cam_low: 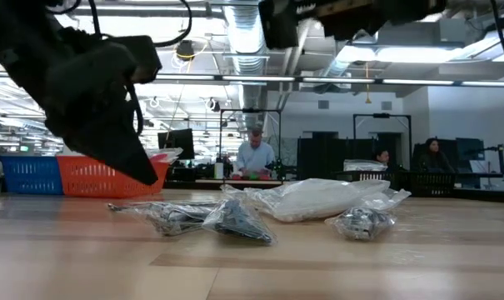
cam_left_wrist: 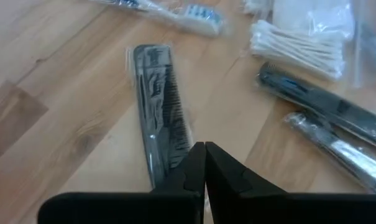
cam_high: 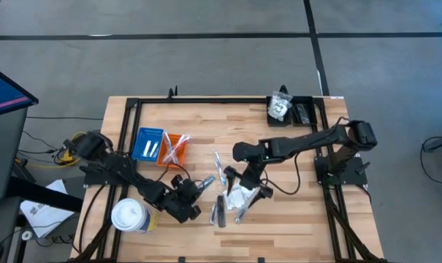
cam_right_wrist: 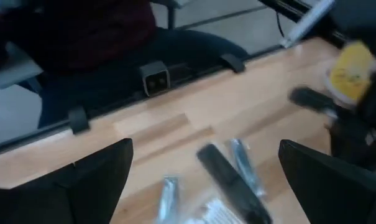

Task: Pick & Place Travel size toiletries
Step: Put the black comb into the right black bin

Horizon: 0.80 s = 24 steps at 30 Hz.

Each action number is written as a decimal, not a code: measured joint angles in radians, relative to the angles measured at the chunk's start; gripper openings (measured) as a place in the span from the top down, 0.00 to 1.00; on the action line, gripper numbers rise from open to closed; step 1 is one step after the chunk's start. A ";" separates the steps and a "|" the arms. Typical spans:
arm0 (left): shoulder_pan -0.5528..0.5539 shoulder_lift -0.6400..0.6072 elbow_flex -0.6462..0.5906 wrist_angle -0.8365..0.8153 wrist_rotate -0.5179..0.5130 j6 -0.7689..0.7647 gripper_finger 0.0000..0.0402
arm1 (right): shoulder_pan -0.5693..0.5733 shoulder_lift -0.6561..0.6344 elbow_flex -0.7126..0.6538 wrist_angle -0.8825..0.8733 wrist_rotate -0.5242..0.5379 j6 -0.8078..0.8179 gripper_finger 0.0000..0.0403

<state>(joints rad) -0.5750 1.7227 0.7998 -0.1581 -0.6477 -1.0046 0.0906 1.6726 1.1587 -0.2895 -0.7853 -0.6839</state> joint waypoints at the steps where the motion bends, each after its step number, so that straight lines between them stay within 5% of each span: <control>1: 0.000 0.006 0.000 0.002 -0.003 0.002 1.00 | 0.013 0.001 0.000 0.002 -0.002 0.001 0.02; 12: 0.001 0.002 0.001 0.000 -0.133 0.057 1.00 | 0.117 0.005 -0.024 0.006 -0.003 -0.002 0.01; 24: 0.021 0.002 0.000 -0.003 -0.107 0.058 1.00 | 0.071 0.076 -0.020 0.159 0.075 0.086 0.01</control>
<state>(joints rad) -0.5535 1.7252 0.7993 -0.1612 -0.7547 -0.9470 0.1619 1.7486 1.1383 -0.1303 -0.7099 -0.5984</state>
